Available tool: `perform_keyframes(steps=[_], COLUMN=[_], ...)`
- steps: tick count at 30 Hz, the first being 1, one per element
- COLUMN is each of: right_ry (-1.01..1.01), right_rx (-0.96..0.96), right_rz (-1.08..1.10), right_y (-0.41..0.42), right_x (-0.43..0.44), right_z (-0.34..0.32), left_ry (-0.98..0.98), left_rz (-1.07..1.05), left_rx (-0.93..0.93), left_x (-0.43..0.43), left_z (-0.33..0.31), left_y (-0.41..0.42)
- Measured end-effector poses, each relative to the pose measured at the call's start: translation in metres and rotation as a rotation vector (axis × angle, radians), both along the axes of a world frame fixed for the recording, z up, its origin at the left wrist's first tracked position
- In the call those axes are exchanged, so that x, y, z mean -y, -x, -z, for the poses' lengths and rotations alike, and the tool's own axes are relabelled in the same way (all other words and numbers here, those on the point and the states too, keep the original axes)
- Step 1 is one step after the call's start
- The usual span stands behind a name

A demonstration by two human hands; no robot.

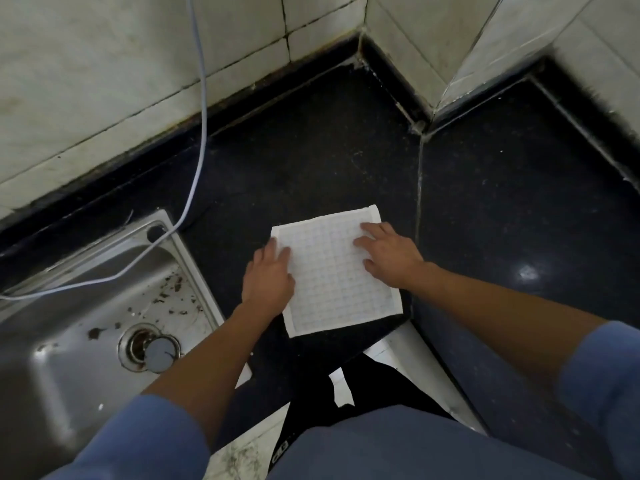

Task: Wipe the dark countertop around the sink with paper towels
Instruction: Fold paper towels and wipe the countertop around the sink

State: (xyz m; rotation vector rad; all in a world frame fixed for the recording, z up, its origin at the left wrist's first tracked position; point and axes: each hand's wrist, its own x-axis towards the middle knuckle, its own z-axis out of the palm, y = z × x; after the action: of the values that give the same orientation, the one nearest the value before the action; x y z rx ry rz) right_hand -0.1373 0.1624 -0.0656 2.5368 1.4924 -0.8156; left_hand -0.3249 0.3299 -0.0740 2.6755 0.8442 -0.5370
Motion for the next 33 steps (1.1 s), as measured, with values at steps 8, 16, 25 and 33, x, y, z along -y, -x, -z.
perform_keyframes(steps=[8, 16, 25, 33], right_ry=[-0.04, 0.12, 0.003, -0.072], right_rx=[0.049, 0.084, -0.041, -0.022], right_rz=[-0.066, -0.302, -0.09, -0.113], right_y=[0.015, 0.063, 0.044, 0.04], right_x=[0.014, 0.065, 0.068, 0.086], right_z=[-0.012, -0.003, -0.016, -0.012], left_ry=[-0.059, 0.172, 0.054, 0.31], left_rz=[0.016, 0.304, 0.338, 0.211], left_rx=[0.067, 0.14, 0.147, 0.159], left_x=[0.005, 0.073, 0.073, 0.055], left_z=[-0.012, -0.002, 0.003, -0.013], left_y=[0.011, 0.041, 0.044, 0.058])
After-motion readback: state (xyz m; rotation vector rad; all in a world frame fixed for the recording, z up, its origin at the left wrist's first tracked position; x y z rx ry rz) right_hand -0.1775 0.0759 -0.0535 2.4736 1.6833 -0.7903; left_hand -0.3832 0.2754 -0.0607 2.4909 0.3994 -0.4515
